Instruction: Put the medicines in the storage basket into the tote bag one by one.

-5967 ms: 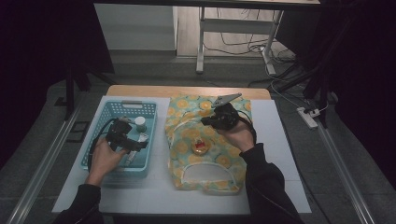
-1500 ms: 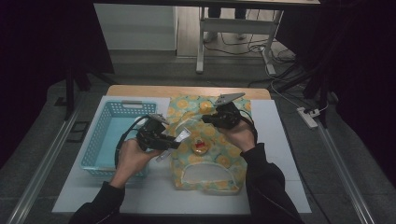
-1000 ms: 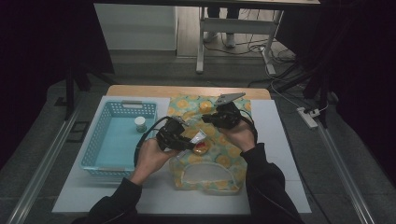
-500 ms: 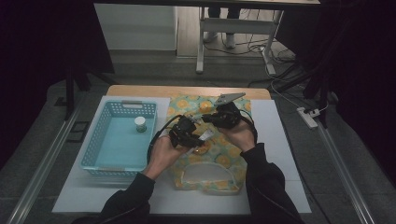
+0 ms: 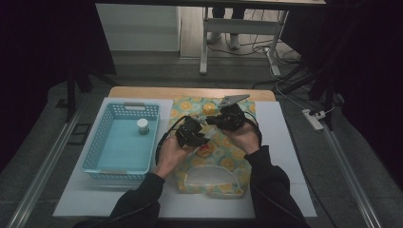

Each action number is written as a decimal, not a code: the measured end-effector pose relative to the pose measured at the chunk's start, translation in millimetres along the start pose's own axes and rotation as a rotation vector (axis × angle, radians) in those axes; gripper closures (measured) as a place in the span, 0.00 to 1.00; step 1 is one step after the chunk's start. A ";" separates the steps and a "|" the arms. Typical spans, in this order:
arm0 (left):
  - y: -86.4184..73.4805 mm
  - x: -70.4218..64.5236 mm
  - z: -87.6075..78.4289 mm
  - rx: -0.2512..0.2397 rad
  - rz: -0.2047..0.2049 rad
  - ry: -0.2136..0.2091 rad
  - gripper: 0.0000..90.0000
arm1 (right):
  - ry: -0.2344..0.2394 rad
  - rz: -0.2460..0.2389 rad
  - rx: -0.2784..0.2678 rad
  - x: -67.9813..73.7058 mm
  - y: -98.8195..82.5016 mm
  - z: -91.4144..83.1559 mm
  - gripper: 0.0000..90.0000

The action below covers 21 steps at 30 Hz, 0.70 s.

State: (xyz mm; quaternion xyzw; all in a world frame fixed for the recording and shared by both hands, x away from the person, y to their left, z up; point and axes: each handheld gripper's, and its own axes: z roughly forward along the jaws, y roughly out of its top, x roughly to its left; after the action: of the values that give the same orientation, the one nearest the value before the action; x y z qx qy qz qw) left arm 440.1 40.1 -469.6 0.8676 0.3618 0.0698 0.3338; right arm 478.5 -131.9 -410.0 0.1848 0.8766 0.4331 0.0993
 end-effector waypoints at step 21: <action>1.2 7.4 20.3 -0.013 0.005 0.034 0.71 | -0.008 0.002 0.011 -1.2 -2.5 4.1 1.00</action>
State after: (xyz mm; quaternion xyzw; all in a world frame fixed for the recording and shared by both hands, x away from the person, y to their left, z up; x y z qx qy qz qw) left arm 453.6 33.7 -485.3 0.8651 0.3646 0.0875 0.3332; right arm 480.4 -130.8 -414.4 0.1882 0.8782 0.4278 0.1014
